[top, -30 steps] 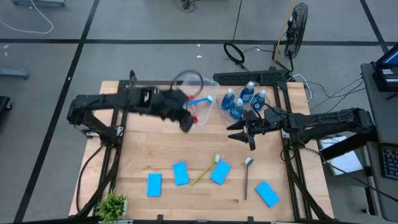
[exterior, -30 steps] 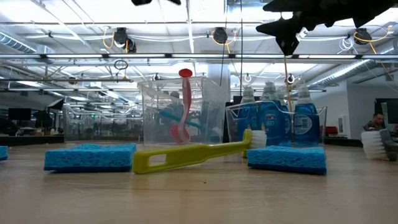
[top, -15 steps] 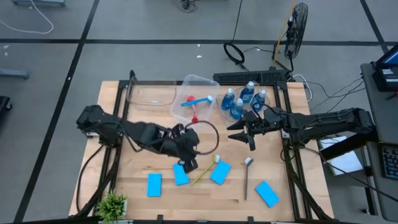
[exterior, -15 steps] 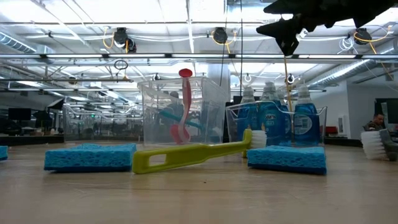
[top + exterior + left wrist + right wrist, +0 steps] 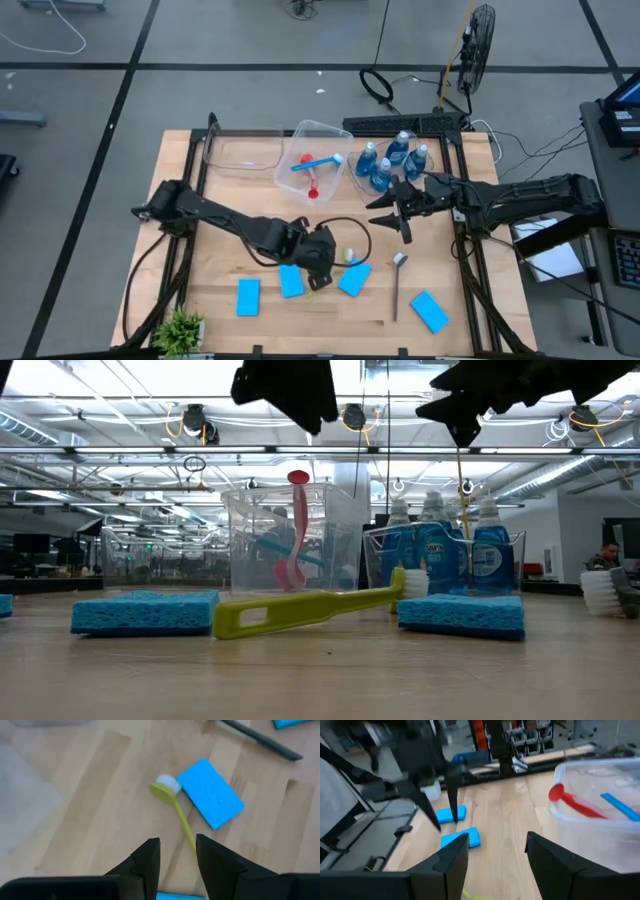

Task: Pick & Place Kitchen Sink Supplies
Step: Put the light green dish brush into the transparent container

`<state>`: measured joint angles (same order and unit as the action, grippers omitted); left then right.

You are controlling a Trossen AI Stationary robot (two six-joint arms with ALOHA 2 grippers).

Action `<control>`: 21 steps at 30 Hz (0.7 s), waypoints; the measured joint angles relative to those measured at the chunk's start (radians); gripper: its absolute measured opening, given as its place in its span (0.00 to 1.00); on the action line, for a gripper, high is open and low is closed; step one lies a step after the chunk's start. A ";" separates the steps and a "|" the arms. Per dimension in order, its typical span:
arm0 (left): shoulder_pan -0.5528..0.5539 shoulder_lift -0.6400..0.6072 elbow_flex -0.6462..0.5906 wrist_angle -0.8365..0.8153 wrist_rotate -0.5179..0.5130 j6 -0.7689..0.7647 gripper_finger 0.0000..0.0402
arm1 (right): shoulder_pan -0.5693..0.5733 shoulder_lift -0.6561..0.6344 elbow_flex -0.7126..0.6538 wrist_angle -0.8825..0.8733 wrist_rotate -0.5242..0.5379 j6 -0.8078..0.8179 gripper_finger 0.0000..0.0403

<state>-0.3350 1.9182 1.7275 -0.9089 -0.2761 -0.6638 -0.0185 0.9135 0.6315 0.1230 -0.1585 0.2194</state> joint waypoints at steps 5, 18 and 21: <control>-0.015 0.047 0.000 0.019 0.015 -0.039 0.33 | 0.000 -0.098 -0.037 -0.031 -0.003 0.011 0.46; 0.001 0.106 0.001 0.130 0.046 -0.059 0.40 | 0.001 -0.446 -0.356 0.190 -0.027 0.150 0.46; 0.023 0.129 0.000 0.145 0.058 -0.098 0.42 | 0.001 -0.470 -0.421 0.282 -0.029 0.186 0.46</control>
<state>-0.3119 2.0477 1.7279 -0.7636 -0.2180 -0.7614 -0.0177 0.4435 0.2101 0.4053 -0.1879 0.4056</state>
